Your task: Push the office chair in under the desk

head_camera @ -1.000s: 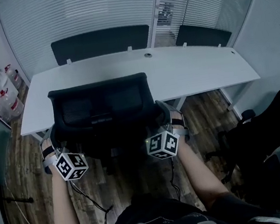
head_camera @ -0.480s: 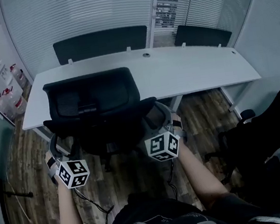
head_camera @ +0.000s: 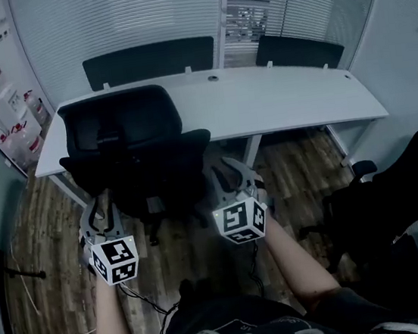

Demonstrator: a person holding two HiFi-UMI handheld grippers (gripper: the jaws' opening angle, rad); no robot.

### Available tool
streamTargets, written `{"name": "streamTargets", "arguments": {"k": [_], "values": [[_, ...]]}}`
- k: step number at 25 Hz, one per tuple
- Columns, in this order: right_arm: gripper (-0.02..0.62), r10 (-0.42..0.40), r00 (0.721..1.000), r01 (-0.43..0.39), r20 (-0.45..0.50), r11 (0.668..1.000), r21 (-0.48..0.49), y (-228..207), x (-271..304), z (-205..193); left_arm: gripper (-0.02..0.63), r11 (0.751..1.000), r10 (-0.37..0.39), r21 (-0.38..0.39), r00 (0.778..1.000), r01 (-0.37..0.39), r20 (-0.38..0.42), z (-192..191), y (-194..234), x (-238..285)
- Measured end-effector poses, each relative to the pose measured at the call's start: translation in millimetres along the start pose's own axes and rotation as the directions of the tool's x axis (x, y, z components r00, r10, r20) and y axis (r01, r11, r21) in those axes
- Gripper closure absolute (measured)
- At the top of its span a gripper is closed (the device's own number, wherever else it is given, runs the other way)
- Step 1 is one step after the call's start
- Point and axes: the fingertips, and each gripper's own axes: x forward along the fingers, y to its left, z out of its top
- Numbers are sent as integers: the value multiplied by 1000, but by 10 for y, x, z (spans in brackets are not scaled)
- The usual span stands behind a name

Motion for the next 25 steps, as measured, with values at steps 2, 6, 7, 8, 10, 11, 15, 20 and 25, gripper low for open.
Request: {"name": "streamTargets", "arguments": {"k": [2,6,7,8,10,11,15,20,25], "values": [[519,-4,1000,3,19,1000,12,-40,-200,-32,497,999,9,-40,1000,-9,8,70,-127,-212],[557,11,998,-13,55,1000,23,-54,-603,-100,556,992,14,-123,1000,-13,9,141,-403,-651],[560,22,998,-24,61,999,31,-42,-702,-114,564,990,12,-144,1000,-11,7,153,-476,-759],[563,36,997,-39,68,998,41,-25,-803,-128,569,986,10,-165,1000,-9,6,166,-552,-870],[568,66,995,-71,79,995,66,10,-1016,-161,577,979,6,-206,1000,-4,8,197,-711,-1098],[569,81,993,-88,84,993,79,28,-1123,-181,579,974,6,-226,1000,-3,12,214,-789,-1213],[572,144,983,-158,117,981,115,121,-1509,-212,586,955,-6,-297,1000,7,3,257,-1039,-1651],[574,187,968,-211,166,966,146,163,-1886,-143,592,931,-32,-363,999,35,15,393,-1227,-2135],[574,222,955,-256,197,952,168,271,-2099,-58,592,933,-22,-360,1000,28,22,422,-1319,-2502]]}}
